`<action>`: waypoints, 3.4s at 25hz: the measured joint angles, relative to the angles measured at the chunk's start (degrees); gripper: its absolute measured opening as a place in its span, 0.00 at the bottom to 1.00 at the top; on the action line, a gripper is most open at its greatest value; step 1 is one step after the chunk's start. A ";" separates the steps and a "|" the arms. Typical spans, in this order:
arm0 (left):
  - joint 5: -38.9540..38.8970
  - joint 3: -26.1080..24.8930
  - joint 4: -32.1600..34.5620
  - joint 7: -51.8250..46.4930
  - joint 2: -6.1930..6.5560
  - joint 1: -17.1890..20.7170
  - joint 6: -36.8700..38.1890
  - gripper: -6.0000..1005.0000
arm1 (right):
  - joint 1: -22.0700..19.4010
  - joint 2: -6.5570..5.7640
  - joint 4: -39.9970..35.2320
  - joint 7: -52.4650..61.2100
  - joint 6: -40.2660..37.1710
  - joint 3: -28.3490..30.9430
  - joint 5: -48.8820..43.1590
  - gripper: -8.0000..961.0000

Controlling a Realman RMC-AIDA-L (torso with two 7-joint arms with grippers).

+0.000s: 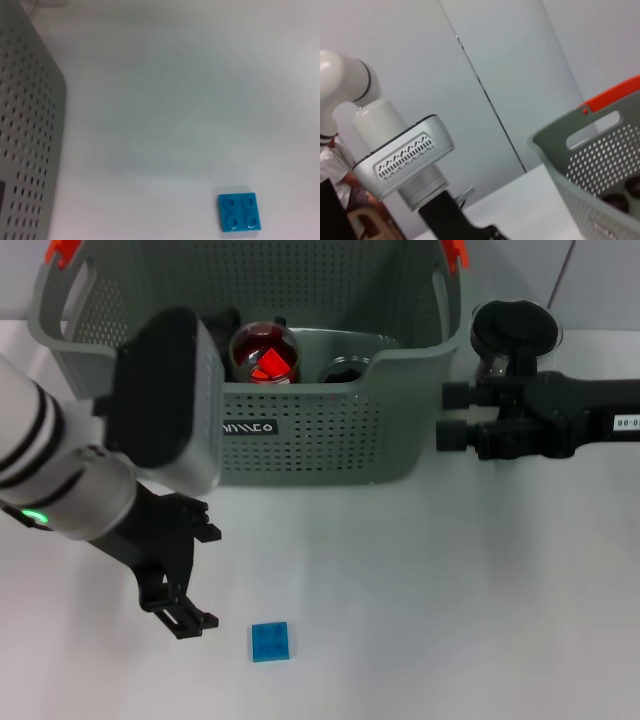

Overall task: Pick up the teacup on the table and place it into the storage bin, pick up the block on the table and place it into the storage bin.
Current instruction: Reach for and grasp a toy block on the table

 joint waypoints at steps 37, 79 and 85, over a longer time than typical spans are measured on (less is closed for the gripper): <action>1.39 19.62 11.04 -14.78 -0.18 -2.23 -11.54 0.93 | 2.29 0.54 0.09 2.45 3.90 -4.07 -12.46 0.95; 0.90 25.18 18.09 -16.31 -0.18 -4.65 -17.84 0.58 | 1.72 0.70 0.11 1.86 4.75 -3.16 -12.37 0.95; 1.00 25.22 18.24 -17.61 -0.17 -5.29 -17.55 0.45 | 1.47 0.70 0.11 1.86 4.49 -2.35 -12.37 0.95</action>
